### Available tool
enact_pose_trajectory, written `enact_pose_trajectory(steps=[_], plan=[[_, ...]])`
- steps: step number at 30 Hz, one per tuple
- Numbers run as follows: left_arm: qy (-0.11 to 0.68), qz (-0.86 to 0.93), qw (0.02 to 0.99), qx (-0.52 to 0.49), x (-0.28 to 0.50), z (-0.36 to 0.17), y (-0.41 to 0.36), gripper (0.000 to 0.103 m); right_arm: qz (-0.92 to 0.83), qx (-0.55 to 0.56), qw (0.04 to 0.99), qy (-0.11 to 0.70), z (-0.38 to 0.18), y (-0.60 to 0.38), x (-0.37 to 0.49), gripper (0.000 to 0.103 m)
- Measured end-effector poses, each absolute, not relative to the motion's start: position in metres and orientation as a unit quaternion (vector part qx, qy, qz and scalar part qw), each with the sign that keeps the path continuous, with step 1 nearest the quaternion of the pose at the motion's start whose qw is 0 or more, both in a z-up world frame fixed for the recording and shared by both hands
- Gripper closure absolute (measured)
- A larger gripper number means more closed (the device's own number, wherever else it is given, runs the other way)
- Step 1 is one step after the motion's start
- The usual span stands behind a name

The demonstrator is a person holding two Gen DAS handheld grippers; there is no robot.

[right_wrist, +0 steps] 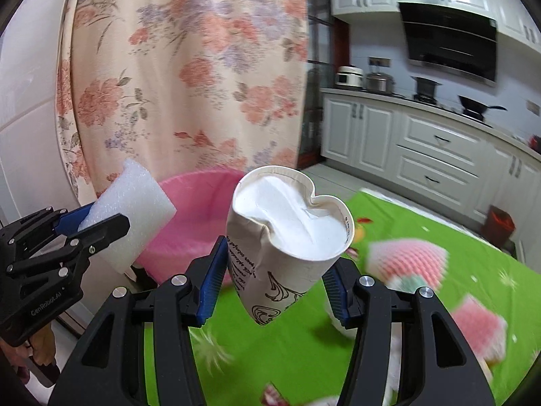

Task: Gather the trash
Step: 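Carry the cup and foam strip over the pink wastebasket and open both grippers, then move both open grippers back to the trash pile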

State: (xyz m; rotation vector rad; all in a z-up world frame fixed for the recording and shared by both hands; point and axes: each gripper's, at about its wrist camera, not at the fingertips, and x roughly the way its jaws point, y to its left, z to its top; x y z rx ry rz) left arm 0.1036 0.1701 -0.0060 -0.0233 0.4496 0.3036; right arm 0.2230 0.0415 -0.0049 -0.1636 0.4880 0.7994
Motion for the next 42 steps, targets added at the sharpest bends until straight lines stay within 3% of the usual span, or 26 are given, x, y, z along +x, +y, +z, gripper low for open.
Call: enact_pose_trajectory(steps=[20, 22, 24, 26, 31, 42], plan=[[0.262, 0.201, 0.940, -0.086, 0.163, -0.031, 0.275, 0.068, 0.442, -0.087, 0.851, 0.268, -0.017, 0.160, 0.295, 0.048], [0.265, 0.203, 0.939, -0.085, 0.165, -0.035, 0.279, 0.059, 0.449, -0.083, 0.847, 0.272, -0.019, 0.164, 0.299, 0.043], [0.264, 0.212, 0.937, -0.087, 0.164, -0.037, 0.282, 0.042, 0.446, -0.083, 0.850, 0.266, -0.018, 0.166, 0.302, 0.031], [0.260, 0.224, 0.935, -0.094, 0.160, -0.038, 0.285, 0.036, 0.446, -0.079, 0.852, 0.264, -0.016, 0.165, 0.305, 0.030], [0.262, 0.236, 0.931, -0.099, 0.152, -0.036, 0.284, 0.033, 0.440, -0.074, 0.857, 0.258, -0.010, 0.153, 0.305, 0.030], [0.238, 0.238, 0.936, -0.103, 0.124, -0.024, 0.246, 0.007, 0.410, -0.072, 0.873, 0.256, -0.012, 0.091, 0.261, 0.028]])
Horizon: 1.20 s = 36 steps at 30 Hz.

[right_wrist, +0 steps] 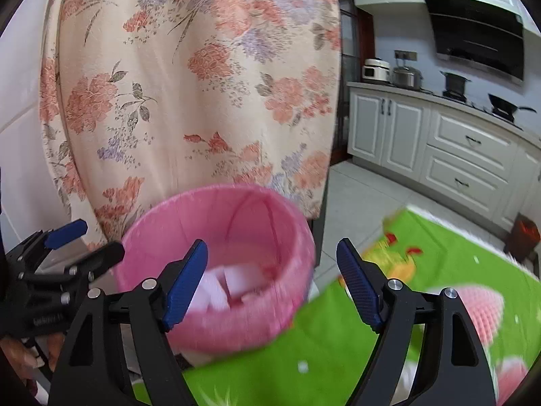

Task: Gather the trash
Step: 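Move both open grippers back to the trash pile, then grasp the white paper cup with green leaf print with the right gripper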

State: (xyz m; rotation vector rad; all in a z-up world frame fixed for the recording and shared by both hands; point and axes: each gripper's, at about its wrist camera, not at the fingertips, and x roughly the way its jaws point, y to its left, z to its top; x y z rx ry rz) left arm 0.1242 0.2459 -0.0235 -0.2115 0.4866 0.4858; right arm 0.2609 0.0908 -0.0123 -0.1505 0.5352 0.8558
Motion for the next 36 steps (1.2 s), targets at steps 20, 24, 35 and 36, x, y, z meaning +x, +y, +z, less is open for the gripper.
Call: enact_pose_trajectory(steps=[20, 24, 35, 36], plan=[[0.295, 0.061, 0.951, -0.067, 0.134, -0.069, 0.073, 0.006, 0.224, 0.006, 0.926, 0.302, -0.059, -0.132, 0.197, 0.028], [0.302, 0.029, 0.951, -0.054, 0.138, -0.078, 0.045, 0.006, 0.182, 0.028, 0.931, 0.315, -0.072, -0.164, 0.190, 0.028], [0.299, -0.007, 0.954, -0.027, 0.149, -0.091, 0.015, 0.006, 0.115, 0.098, 0.917, 0.369, -0.101, -0.200, 0.194, 0.026], [0.299, -0.007, 0.954, -0.025, 0.149, -0.092, 0.016, 0.006, 0.115, 0.101, 0.916, 0.371, -0.102, -0.199, 0.195, 0.025]])
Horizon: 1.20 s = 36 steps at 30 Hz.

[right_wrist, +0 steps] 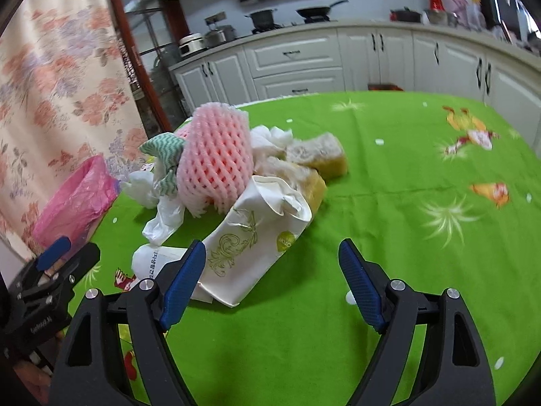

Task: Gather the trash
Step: 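Grasp the white paper cup with green leaf print with the right gripper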

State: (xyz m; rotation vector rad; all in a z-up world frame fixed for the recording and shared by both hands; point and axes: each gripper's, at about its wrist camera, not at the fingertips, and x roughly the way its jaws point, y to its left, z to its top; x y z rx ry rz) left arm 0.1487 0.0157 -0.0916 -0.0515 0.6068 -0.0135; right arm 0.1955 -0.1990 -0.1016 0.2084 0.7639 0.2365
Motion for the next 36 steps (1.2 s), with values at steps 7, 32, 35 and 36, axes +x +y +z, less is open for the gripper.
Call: enact_pose_trajectory(steps=[7, 32, 35, 36], plan=[[0.300, -0.003, 0.954, -0.025, 0.146, -0.095, 0.028, 0.006, 0.117, 0.102, 0.913, 0.377, -0.101, -0.180, 0.208, 0.022], [0.316, -0.063, 0.947, 0.001, 0.168, -0.098, -0.008, 0.007, 0.135, 0.047, 0.923, 0.357, -0.090, -0.178, 0.198, 0.053], [0.317, -0.062, 0.946, 0.008, 0.168, -0.100, -0.017, 0.007, 0.130, 0.053, 0.926, 0.351, -0.087, -0.192, 0.193, 0.054], [0.318, -0.062, 0.946, 0.010, 0.168, -0.101, -0.020, 0.007, 0.127, 0.054, 0.927, 0.349, -0.086, -0.196, 0.191, 0.054]])
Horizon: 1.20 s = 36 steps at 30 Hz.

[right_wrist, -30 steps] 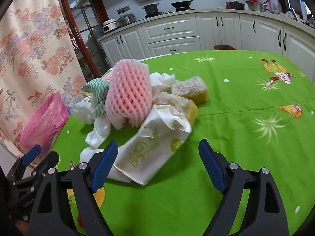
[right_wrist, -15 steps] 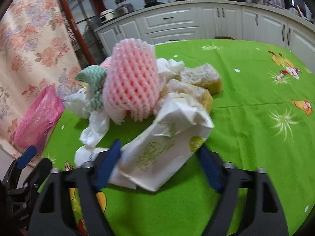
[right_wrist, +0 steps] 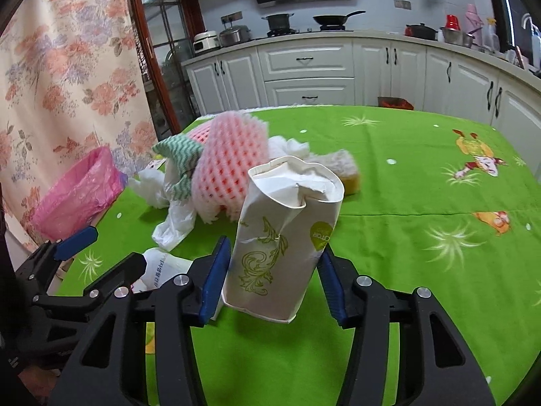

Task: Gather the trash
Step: 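Grasp the white paper cup with green leaf print with the right gripper, then grasp the rolled white paper with the left gripper while the right gripper holds the cup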

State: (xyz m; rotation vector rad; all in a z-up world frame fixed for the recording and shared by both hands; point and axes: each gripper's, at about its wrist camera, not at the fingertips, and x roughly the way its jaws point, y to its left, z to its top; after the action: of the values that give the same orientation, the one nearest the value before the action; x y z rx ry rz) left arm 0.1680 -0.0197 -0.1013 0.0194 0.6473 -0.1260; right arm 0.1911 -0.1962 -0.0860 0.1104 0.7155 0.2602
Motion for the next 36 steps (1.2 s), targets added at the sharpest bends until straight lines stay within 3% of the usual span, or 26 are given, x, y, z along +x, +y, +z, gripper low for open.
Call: enact_pose_trajectory(steps=[13, 22, 36], plan=[[0.332, -0.057, 0.942, 0.014, 0.193, -0.108, -0.041, 0.008, 0.138, 0.071, 0.919, 0.363, -0.093, -0.229, 0.166, 0.054], [0.336, -0.016, 0.942, 0.016, 0.189, -0.106, -0.026, 0.008, 0.201, 0.044, 0.903, 0.378, -0.103, -0.193, 0.143, 0.054], [0.330, -0.028, 0.944, -0.003, 0.185, -0.098, 0.009, 0.009, 0.216, 0.051, 0.894, 0.389, -0.105, -0.159, 0.192, 0.054]])
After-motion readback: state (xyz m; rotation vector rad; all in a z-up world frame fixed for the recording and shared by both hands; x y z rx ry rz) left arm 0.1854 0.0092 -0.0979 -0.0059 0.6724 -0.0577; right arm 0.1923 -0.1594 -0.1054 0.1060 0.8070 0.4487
